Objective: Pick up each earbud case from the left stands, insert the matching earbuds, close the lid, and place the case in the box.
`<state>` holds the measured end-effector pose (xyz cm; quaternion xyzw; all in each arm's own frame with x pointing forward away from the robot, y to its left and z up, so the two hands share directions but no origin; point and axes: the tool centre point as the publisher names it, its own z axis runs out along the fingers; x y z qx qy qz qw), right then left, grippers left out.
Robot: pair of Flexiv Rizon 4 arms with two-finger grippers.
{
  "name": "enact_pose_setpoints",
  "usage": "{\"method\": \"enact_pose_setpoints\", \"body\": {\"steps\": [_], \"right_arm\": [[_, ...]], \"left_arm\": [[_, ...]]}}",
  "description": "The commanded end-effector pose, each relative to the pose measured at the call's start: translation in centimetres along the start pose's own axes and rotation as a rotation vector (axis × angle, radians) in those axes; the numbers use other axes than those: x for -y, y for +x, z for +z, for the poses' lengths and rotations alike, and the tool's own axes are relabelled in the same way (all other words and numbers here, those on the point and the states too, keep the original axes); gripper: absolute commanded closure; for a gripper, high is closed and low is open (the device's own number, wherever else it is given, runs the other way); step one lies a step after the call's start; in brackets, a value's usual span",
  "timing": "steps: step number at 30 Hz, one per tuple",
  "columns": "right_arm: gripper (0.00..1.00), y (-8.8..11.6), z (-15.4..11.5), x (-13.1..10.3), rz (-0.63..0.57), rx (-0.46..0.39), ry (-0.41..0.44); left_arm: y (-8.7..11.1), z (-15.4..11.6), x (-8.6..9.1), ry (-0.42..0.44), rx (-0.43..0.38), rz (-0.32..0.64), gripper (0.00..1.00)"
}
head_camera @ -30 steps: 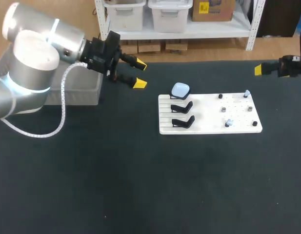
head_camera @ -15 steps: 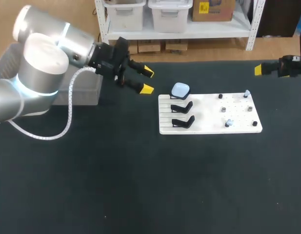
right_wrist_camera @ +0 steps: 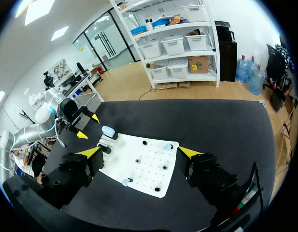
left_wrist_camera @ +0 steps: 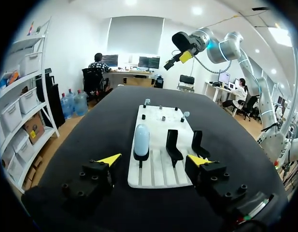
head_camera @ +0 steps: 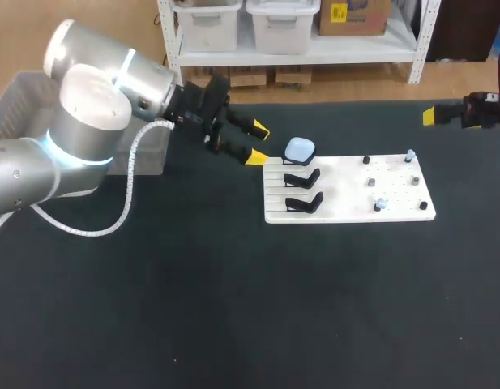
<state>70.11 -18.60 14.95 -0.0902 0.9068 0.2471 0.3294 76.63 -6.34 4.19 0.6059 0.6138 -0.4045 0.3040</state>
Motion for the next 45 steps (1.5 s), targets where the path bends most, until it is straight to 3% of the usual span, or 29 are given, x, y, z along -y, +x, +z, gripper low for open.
{"method": "enact_pose_setpoints", "body": {"steps": [1, 17, 28, 45], "right_arm": [[0.00, 0.0, 0.0, 0.0, 0.000, 0.000, 0.001], [0.00, 0.0, 0.0, 0.0, 0.000, 0.000, 0.001], [0.00, 0.0, 0.0, 0.0, 0.000, 0.000, 0.001], [0.00, 0.0, 0.0, 0.0, 0.000, 0.000, 0.001]], "left_arm": [[0.1, 0.8, -0.7, 0.019, 0.005, 0.006, 0.17], [-0.1, 2.9, -1.4, 0.053, 0.024, 0.010, 0.36], [0.1, 4.0, -2.2, 0.060, 0.012, 0.011, 0.29], [-0.4, 4.5, -2.3, 0.067, 0.023, 0.013, 0.32]]}}
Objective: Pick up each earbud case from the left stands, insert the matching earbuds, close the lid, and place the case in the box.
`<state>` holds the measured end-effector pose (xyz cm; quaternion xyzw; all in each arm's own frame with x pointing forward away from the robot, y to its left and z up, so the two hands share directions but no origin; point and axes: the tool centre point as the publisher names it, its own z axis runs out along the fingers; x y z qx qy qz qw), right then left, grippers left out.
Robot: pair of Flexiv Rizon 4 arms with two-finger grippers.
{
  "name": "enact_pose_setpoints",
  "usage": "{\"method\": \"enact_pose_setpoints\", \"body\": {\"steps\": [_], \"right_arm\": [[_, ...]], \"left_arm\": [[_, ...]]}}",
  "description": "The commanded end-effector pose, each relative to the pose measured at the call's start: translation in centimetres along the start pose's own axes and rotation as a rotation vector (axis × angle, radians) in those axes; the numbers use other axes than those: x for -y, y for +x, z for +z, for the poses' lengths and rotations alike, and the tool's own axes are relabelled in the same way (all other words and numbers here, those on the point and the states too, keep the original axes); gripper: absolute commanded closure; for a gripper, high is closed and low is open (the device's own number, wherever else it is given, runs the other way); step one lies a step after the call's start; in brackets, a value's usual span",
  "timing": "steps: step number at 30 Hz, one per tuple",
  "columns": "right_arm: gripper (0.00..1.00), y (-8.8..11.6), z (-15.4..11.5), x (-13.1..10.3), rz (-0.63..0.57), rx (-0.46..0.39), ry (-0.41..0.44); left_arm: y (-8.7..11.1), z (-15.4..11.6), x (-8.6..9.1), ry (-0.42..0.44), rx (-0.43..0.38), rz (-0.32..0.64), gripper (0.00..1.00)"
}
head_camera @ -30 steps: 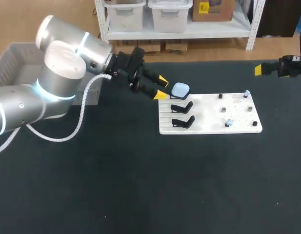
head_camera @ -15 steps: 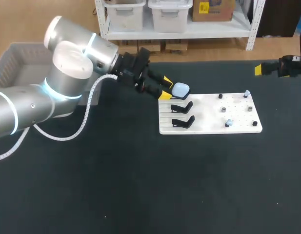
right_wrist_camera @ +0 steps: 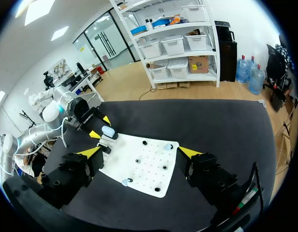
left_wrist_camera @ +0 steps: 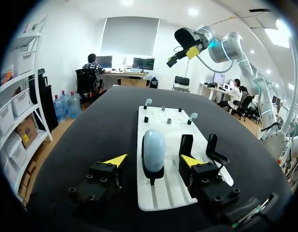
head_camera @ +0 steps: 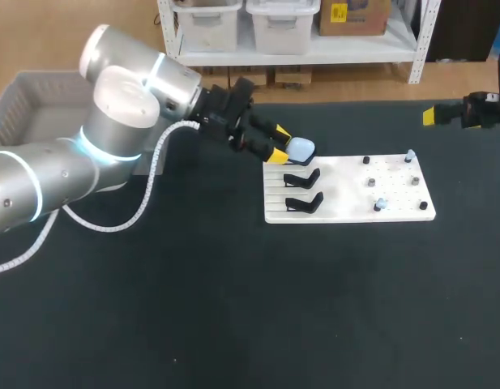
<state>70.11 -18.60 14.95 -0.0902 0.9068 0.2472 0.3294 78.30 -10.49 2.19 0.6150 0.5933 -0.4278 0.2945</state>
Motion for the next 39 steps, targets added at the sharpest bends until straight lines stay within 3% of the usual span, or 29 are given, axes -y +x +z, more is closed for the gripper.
{"method": "enact_pose_setpoints", "body": {"steps": [1, 9, 16, 39], "right_arm": [[0.00, 0.0, 0.0, 0.0, 0.000, 0.000, 0.001], [0.00, 0.0, 0.0, 0.0, 0.000, 0.000, 0.001], [0.00, 0.0, 0.0, 0.0, 0.000, 0.000, 0.001], [0.00, 0.0, 0.0, 0.0, 0.000, 0.000, 0.001]], "left_arm": [[0.0, 0.1, -0.1, 0.004, 0.002, -0.001, 0.33], [0.1, 0.2, 0.1, -0.015, 0.002, -0.011, 0.42], [0.0, 0.3, 0.4, -0.022, 0.013, -0.012, 0.38], [0.0, 0.8, 1.1, -0.044, 0.023, -0.026, 0.40]]}}
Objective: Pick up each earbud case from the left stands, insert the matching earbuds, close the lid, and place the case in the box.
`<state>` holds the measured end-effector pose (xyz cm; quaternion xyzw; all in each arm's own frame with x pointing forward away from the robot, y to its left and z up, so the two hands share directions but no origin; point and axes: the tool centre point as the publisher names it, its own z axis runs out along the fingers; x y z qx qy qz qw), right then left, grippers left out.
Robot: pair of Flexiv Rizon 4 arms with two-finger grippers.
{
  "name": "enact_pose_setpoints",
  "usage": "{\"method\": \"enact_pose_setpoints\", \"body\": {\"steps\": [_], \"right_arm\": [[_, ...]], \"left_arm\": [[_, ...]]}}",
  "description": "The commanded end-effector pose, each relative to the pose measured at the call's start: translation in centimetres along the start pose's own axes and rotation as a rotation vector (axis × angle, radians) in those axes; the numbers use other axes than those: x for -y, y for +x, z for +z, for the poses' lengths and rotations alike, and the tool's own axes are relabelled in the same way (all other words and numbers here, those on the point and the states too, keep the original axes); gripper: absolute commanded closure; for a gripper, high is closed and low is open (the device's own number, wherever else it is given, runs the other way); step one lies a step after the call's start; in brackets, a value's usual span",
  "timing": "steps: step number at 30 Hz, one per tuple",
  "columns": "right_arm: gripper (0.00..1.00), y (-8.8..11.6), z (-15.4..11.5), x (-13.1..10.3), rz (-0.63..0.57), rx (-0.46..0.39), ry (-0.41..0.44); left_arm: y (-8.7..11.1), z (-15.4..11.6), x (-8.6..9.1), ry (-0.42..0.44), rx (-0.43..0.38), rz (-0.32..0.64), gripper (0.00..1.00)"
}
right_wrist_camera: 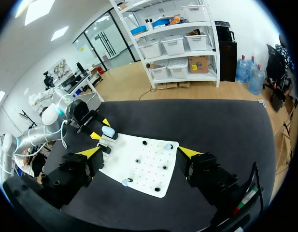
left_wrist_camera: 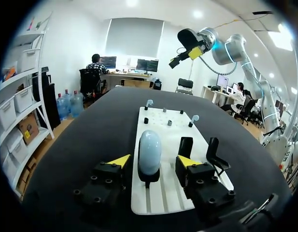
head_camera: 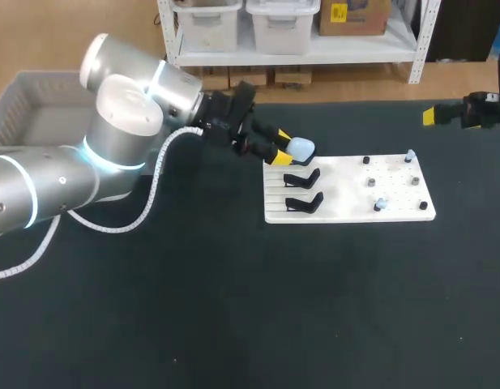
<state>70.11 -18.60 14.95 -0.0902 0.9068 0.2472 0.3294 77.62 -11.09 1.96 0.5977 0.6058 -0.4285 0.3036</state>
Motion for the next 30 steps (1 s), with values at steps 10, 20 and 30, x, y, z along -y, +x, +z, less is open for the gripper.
{"method": "enact_pose_setpoints", "body": {"steps": [10, 20, 30], "right_arm": [[0.00, 0.0, 0.0, 0.0, 0.000, 0.000, 0.001], [0.00, 0.0, 0.0, 0.0, 0.000, 0.000, 0.001], [0.00, 0.0, 0.0, 0.0, 0.000, 0.000, 0.001]], "left_arm": [[0.1, 0.3, 0.6, -0.012, 0.007, 0.003, 0.44], [0.1, 0.8, 0.4, -0.010, 0.005, 0.007, 0.49], [0.0, 1.1, 0.4, -0.009, 0.009, 0.012, 0.51]]}}
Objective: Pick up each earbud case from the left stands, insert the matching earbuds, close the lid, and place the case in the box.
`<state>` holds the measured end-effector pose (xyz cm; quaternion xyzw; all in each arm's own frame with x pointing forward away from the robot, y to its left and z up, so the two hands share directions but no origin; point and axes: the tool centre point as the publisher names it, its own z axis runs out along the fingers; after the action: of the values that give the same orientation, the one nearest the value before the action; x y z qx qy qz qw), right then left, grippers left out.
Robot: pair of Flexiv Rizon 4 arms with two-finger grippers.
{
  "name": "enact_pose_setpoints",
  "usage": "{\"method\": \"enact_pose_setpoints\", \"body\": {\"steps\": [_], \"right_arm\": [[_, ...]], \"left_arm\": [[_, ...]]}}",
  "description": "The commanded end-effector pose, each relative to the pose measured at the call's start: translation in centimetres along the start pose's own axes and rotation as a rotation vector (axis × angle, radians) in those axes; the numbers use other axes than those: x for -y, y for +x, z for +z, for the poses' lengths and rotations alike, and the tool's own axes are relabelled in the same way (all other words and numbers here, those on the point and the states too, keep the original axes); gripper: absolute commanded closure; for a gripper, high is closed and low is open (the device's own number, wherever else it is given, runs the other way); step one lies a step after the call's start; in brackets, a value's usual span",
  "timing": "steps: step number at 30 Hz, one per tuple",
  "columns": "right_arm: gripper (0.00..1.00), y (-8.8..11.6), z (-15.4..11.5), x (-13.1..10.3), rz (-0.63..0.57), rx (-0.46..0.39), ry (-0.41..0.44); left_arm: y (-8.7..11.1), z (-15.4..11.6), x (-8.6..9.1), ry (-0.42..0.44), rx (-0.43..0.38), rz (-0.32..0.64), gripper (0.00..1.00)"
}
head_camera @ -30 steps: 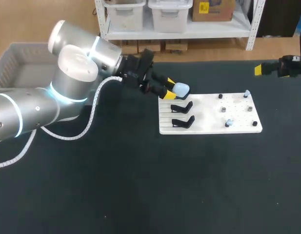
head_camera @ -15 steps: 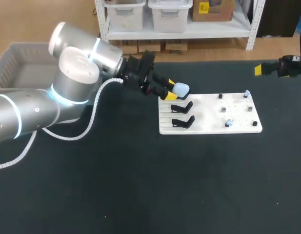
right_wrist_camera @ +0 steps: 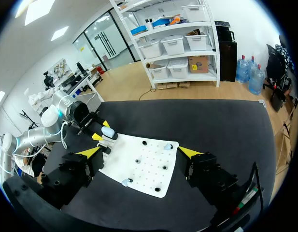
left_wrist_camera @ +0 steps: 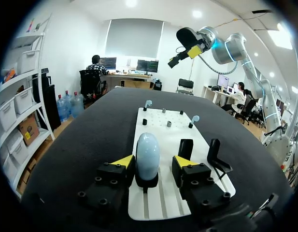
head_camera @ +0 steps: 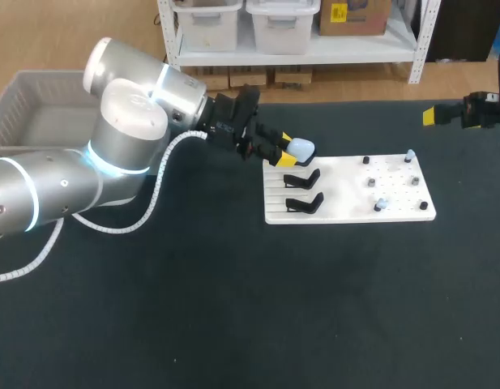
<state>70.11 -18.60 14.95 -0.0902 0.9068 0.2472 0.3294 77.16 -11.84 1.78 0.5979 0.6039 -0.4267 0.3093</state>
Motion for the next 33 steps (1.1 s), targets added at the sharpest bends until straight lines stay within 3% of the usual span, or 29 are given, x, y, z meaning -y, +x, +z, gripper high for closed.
{"method": "enact_pose_setpoints", "body": {"steps": [1, 13, 15, 16, 17, 25, 33], "right_arm": [[0.00, 0.0, 0.0, 0.0, 0.000, 0.000, 0.001], [0.00, 0.0, 0.0, 0.0, 0.000, 0.000, 0.001], [0.00, 0.0, 0.0, 0.0, 0.000, 0.000, 0.001], [0.00, 0.0, 0.0, 0.0, 0.000, 0.000, 0.001], [0.00, 0.0, 0.0, 0.0, 0.000, 0.000, 0.001], [0.00, 0.0, 0.0, 0.0, 0.000, 0.000, 0.001], [0.00, 0.0, 0.0, 0.0, 0.000, 0.000, 0.001]], "left_arm": [[0.2, 0.3, 0.1, -0.001, 0.004, 0.004, 0.51], [0.5, 0.3, 0.1, -0.007, 0.006, 0.001, 0.54], [0.5, 0.3, 0.1, -0.014, 0.006, -0.001, 0.75], [0.5, 0.3, 0.1, -0.019, 0.007, -0.001, 0.94], [0.5, 0.2, 0.0, -0.024, 0.010, -0.001, 1.00], [-1.8, -2.4, 1.1, -0.041, 0.056, 0.055, 1.00], [-4.9, -7.9, 2.7, -0.108, 0.155, 0.068, 1.00]]}}
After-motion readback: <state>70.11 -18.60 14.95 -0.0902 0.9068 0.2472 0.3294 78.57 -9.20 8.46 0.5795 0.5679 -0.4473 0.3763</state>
